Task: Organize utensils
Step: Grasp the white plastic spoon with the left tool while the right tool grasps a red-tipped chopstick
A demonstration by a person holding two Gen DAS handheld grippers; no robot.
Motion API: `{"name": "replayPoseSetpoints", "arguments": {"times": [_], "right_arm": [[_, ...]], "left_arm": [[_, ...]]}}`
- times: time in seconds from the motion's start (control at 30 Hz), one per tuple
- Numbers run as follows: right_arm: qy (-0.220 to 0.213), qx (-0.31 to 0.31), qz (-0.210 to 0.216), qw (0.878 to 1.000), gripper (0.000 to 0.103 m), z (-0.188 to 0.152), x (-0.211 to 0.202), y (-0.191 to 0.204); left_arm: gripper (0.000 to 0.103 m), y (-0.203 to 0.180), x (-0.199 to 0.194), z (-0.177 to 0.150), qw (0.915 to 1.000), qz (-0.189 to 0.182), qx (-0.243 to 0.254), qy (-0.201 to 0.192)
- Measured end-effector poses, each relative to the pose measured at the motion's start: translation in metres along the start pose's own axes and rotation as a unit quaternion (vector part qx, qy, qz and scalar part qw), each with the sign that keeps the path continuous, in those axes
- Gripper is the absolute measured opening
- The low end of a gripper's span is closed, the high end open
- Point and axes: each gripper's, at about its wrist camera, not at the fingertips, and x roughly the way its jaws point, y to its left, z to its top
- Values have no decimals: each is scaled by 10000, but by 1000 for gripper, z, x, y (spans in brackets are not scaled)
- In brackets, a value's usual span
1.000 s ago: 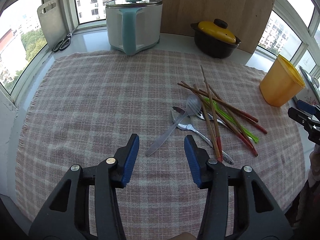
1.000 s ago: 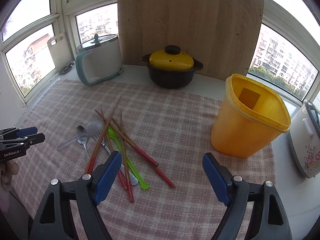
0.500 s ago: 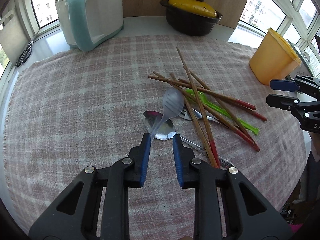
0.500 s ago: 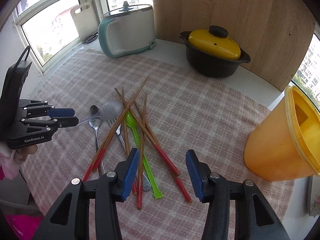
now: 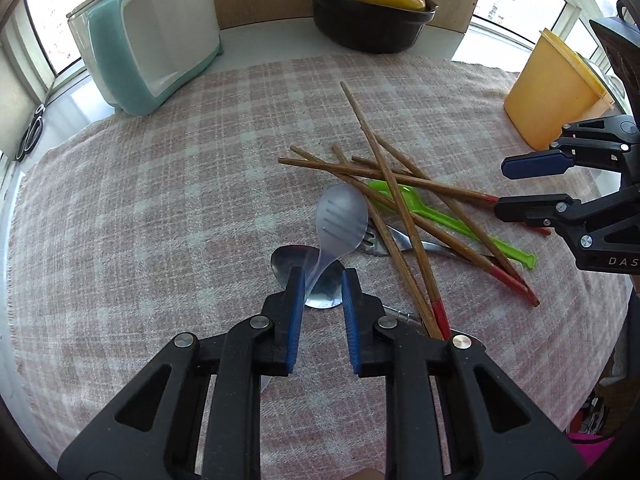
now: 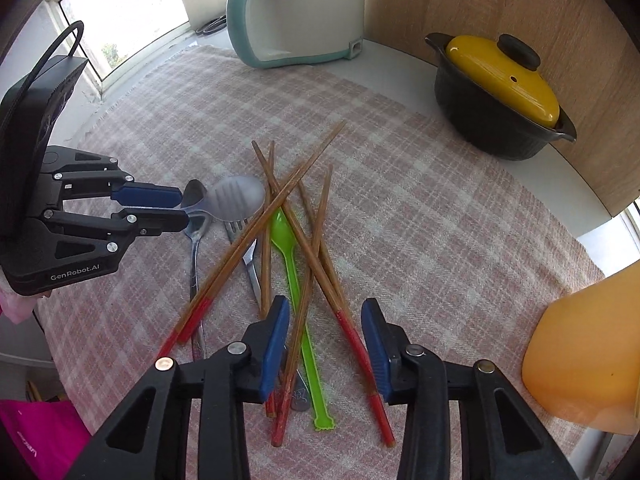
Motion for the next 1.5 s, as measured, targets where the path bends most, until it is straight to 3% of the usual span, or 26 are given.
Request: {"name": "replayPoseSetpoints", "arguments": {"times": [0.27,0.73,0.97,1.03,1.2,1.5], "right_arm": [[197,-104,129,9997,38,11,14,-2],[398,-274,245,9985,35,22,33,4],[497,-329,279,9978,21,28,43,7],[513,-342,306,9976,15,28,44,8],[569,-329,431,9969,4,29,45,11],[478,14,740,9961,4,21,39,6]], "left_arm": [[18,12,15,3,9995,-64,-31,304],[18,5,27,13,9986,-319,-10,418],[18,6,27,13,9981,-457,-43,422],[12,5,26,12,9980,-445,-17,439],[10,1,24,9,9980,-472,17,420],[3,6,15,-3,9962,-684,-489,233]]}}
